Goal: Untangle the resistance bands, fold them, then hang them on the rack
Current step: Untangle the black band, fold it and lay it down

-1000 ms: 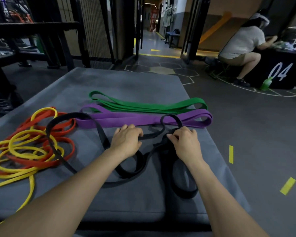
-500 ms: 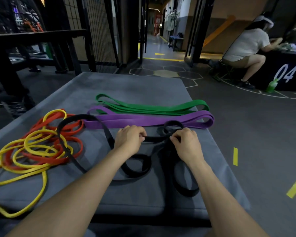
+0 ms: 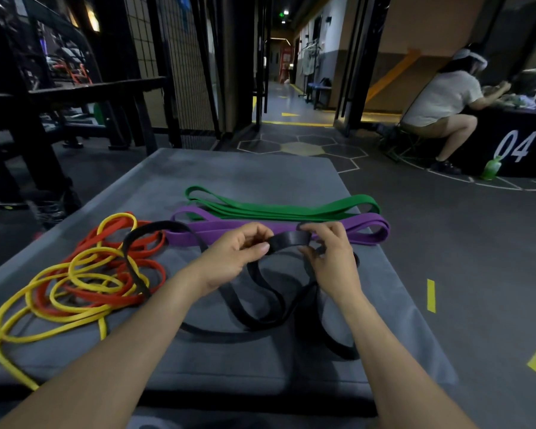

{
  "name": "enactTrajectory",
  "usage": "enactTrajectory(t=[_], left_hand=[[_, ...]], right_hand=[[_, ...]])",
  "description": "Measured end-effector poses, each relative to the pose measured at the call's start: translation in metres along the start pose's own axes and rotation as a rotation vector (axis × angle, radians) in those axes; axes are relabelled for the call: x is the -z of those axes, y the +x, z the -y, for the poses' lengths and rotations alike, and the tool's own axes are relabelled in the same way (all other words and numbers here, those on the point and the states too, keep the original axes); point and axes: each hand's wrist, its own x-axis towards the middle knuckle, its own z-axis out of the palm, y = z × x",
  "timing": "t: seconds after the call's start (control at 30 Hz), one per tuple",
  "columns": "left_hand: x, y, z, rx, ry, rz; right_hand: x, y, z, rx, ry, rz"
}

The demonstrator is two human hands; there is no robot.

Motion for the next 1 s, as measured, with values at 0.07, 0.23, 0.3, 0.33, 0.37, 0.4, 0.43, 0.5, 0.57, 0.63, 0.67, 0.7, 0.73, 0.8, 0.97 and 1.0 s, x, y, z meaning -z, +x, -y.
enactTrajectory(t=[0.07, 0.23, 0.3, 0.33, 0.37, 0.4, 0.43, 0.5, 0.57, 0.63, 0.67, 0.7, 0.73, 0.8, 0.97, 1.0], left_hand=[[0.005, -0.002, -0.001, 0.014, -0.113, -0.063], [0.018, -0.004, 0.006, 0.091, 0.180, -0.152], [0.014, -0.006, 0.005, 0.043, 0.292, -0.094], [0.011, -0.007, 0.002, 0.015, 0.317, -0.084], [0.008, -0.008, -0.001, -0.015, 0.354, -0.090], [0.006, -0.008, -0.003, -0.055, 0.401, -0.108], [0.004, -0.007, -0.005, -0.100, 0.436, -0.135], [0.004, -0.006, -0.006, -0.168, 0.431, -0.170], [0.006, -0.005, -0.008, -0.201, 0.362, -0.161], [0.009, -0.007, -0.014, -0.218, 0.297, -0.156], [0.011, -0.009, -0.018, -0.222, 0.269, -0.165], [0.013, -0.012, -0.023, -0.222, 0.239, -0.170], [0.016, -0.017, -0.029, -0.225, 0.210, -0.164], [0.023, -0.028, -0.042, -0.242, 0.209, -0.133], [0.046, -0.052, -0.087, -0.230, 0.288, -0.148], [0.049, -0.057, -0.098, -0.213, 0.302, -0.190]], right_hand=[[-0.002, -0.001, 0.002, 0.033, -0.010, -0.016], [0.000, 0.001, 0.019, 0.118, 0.065, 0.038], [-0.001, -0.001, 0.027, 0.148, 0.097, 0.076], [-0.002, -0.002, 0.031, 0.149, 0.115, 0.091], [-0.003, -0.003, 0.034, 0.145, 0.131, 0.106], [-0.004, -0.004, 0.037, 0.141, 0.141, 0.117], [-0.005, -0.005, 0.040, 0.137, 0.148, 0.122], [-0.006, -0.007, 0.043, 0.128, 0.179, 0.105], [-0.007, -0.007, 0.045, 0.125, 0.192, 0.072], [-0.009, -0.006, 0.046, 0.109, 0.133, 0.038], [-0.010, -0.005, 0.048, 0.099, 0.099, 0.016], [-0.010, -0.003, 0.051, 0.098, 0.066, -0.008], [-0.009, 0.000, 0.055, 0.113, 0.036, -0.027], [-0.006, 0.008, 0.063, 0.156, -0.003, 0.027], [0.010, 0.017, 0.109, 0.105, 0.065, 0.255], [0.015, 0.018, 0.119, 0.109, 0.054, 0.211]])
